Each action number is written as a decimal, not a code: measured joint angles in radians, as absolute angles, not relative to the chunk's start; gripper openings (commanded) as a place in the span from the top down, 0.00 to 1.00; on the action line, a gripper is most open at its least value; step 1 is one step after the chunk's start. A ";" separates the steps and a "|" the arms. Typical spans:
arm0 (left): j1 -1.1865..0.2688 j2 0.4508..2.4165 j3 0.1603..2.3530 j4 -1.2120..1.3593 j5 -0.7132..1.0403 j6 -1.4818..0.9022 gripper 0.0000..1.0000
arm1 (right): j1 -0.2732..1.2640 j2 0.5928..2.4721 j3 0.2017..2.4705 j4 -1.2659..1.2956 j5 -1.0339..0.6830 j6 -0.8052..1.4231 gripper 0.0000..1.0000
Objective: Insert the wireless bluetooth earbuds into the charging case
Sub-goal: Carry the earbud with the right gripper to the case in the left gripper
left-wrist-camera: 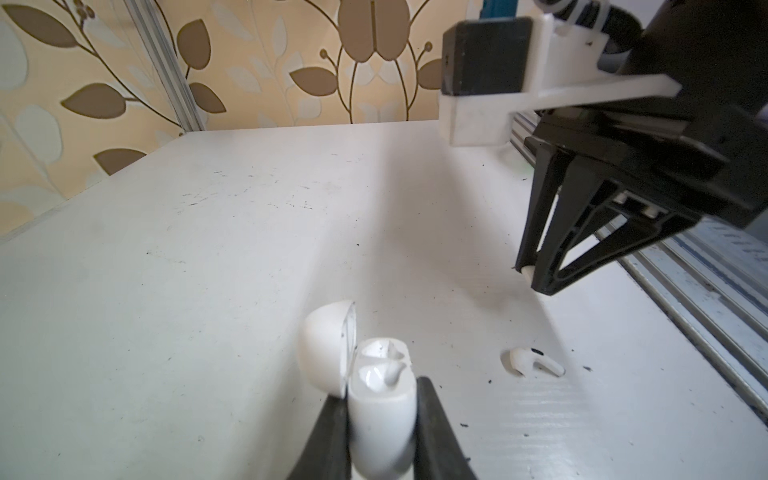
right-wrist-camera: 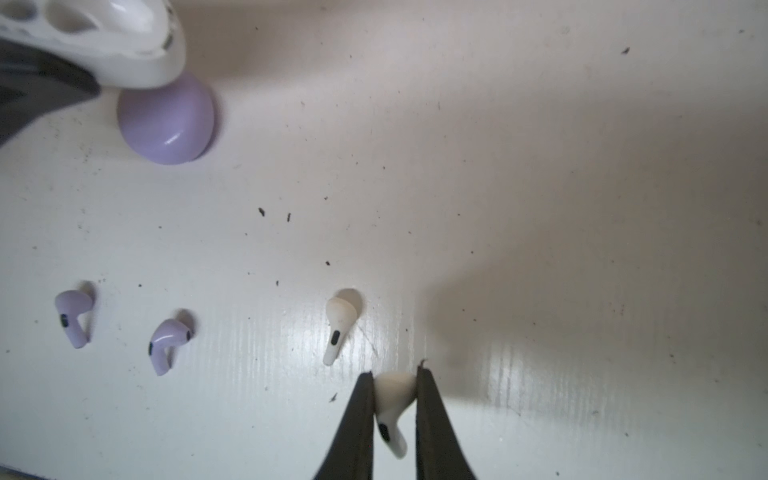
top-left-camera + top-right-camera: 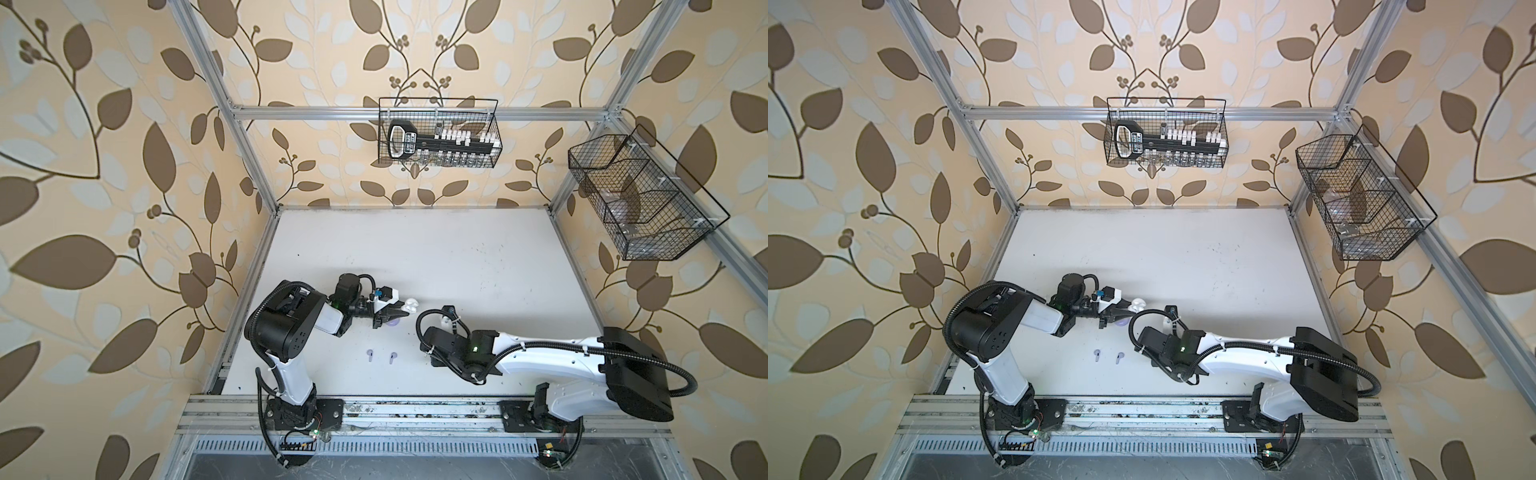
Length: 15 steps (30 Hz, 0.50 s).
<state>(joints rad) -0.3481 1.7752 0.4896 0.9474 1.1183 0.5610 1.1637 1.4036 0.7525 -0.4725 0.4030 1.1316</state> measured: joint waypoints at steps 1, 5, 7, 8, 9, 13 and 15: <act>-0.348 1.775 0.490 0.948 1.118 0.558 1.00 | 1.161 1.395 0.746 -0.451 0.412 1.131 0.86; -0.348 1.775 0.486 0.955 1.118 0.551 1.00 | 1.153 1.374 0.739 -0.388 0.448 1.123 0.86; -0.348 1.775 0.485 0.962 1.117 0.545 1.00 | 1.151 1.365 0.737 -0.359 0.464 1.116 0.86; -0.348 1.775 0.484 0.966 1.116 0.542 1.00 | 1.151 1.360 0.735 -0.342 0.474 1.110 0.86; -0.348 1.775 0.484 0.971 1.115 0.539 1.00 | 1.151 1.354 0.732 -0.323 0.485 1.105 0.86; -0.348 1.775 0.484 0.985 1.108 0.521 1.00 | 1.145 1.335 0.712 -0.249 0.521 1.086 0.85; -0.348 1.775 0.484 0.996 1.100 0.513 1.00 | 1.139 1.332 0.698 -0.202 0.538 1.075 0.85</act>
<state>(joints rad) -0.3481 1.7752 0.4843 0.9958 1.0996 0.5129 1.1389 1.3323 0.6979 -0.2020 0.5377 1.0752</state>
